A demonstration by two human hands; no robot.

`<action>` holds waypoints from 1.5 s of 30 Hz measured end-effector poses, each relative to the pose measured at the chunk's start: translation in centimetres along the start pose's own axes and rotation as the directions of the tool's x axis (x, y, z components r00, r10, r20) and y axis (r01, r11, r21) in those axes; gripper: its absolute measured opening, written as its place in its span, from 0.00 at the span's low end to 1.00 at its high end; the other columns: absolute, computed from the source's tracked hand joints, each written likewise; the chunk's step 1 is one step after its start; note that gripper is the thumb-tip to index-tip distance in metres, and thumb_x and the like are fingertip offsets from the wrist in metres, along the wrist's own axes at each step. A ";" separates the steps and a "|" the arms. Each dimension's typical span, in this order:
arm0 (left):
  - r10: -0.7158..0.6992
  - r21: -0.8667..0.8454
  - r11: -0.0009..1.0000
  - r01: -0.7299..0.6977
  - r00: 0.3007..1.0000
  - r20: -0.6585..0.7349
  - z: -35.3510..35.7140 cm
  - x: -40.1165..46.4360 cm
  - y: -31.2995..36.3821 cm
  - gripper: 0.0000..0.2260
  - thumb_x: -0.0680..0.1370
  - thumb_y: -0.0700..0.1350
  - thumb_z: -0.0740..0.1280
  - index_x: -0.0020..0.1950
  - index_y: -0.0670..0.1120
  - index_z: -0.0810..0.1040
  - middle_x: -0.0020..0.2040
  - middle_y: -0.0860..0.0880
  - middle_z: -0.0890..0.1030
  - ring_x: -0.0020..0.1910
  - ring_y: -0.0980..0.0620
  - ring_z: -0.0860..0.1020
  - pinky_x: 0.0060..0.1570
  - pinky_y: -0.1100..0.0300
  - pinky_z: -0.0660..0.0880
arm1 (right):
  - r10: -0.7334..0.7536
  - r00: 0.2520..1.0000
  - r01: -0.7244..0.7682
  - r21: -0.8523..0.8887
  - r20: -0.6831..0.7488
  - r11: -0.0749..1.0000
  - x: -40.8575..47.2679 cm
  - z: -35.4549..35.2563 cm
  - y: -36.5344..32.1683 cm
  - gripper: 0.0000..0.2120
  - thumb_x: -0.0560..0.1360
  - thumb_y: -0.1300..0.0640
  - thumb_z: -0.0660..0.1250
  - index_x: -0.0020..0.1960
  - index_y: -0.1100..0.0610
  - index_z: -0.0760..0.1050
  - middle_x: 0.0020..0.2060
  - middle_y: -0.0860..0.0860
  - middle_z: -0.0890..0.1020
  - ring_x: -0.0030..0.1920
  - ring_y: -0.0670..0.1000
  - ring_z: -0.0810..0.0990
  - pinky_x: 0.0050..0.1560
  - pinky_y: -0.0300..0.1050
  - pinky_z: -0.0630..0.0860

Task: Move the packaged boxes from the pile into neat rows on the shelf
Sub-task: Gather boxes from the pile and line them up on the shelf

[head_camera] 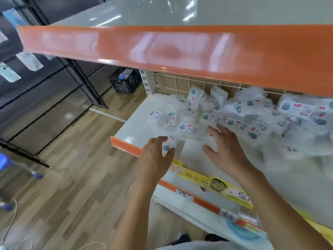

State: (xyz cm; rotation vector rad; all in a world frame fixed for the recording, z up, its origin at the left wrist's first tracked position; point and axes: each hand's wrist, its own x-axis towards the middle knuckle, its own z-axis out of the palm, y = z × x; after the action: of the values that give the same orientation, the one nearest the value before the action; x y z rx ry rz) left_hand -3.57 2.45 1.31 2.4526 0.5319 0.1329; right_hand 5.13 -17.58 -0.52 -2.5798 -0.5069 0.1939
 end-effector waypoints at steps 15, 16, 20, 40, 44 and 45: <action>0.001 0.153 0.988 -0.028 0.985 0.174 0.8 3.6 -1.6 0.31 0.72 0.56 0.75 0.72 0.53 0.68 0.59 0.44 0.76 0.57 0.41 0.74 0.57 0.51 0.72 | 0.276 0.961 -0.276 -0.031 -0.009 0.961 1.3 0.6 -0.3 0.21 0.79 0.45 0.62 0.66 0.56 0.69 0.52 0.60 0.75 0.60 0.62 0.70 0.56 0.51 0.64; 0.018 0.119 0.992 -0.041 0.982 0.190 0.7 3.7 -1.7 0.30 0.72 0.54 0.76 0.71 0.53 0.68 0.58 0.44 0.77 0.55 0.42 0.75 0.55 0.51 0.73 | 0.274 0.961 -0.274 -0.028 0.026 0.961 1.3 0.2 -0.6 0.21 0.80 0.47 0.62 0.68 0.57 0.68 0.56 0.61 0.74 0.63 0.62 0.67 0.60 0.50 0.62; 0.013 -0.103 0.995 0.012 0.971 0.240 0.2 3.8 -2.1 0.29 0.71 0.48 0.78 0.68 0.58 0.69 0.57 0.48 0.80 0.51 0.48 0.81 0.46 0.51 0.82 | 0.273 0.958 -0.282 0.104 0.088 0.954 1.0 -0.4 -0.8 0.21 0.80 0.50 0.65 0.70 0.56 0.70 0.62 0.60 0.72 0.67 0.61 0.68 0.65 0.48 0.63; 0.124 -0.721 0.647 0.248 0.899 0.420 -0.3 4.0 0.0 0.18 0.76 0.36 0.72 0.63 0.52 0.80 0.54 0.43 0.85 0.54 0.44 0.84 0.57 0.52 0.80 | 0.509 0.855 -0.329 0.867 0.105 0.374 -4.0 -3.4 2.2 0.14 0.72 0.61 0.76 0.56 0.57 0.79 0.48 0.55 0.86 0.48 0.52 0.87 0.49 0.49 0.84; 0.207 -0.721 0.654 0.228 0.863 0.461 0.3 4.3 1.4 0.19 0.75 0.36 0.73 0.63 0.50 0.79 0.54 0.43 0.85 0.56 0.43 0.83 0.60 0.46 0.79 | 0.588 0.809 -0.239 0.915 0.004 0.324 -6.7 -4.2 2.2 0.15 0.72 0.59 0.77 0.57 0.54 0.80 0.46 0.55 0.87 0.48 0.52 0.87 0.50 0.49 0.84; 0.231 -0.717 0.662 0.218 0.851 0.472 0.6 4.3 1.9 0.18 0.75 0.36 0.73 0.63 0.50 0.80 0.53 0.43 0.85 0.56 0.44 0.83 0.60 0.46 0.78 | 0.611 0.791 -0.214 0.924 -0.026 0.316 -7.6 -4.4 2.2 0.15 0.72 0.59 0.76 0.58 0.54 0.80 0.45 0.55 0.87 0.48 0.52 0.87 0.50 0.48 0.84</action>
State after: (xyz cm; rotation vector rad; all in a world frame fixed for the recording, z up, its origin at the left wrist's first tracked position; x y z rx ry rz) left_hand 1.17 2.52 1.86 1.5442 0.1484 -0.2796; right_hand -0.15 -24.27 2.45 -1.5063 0.4119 0.0865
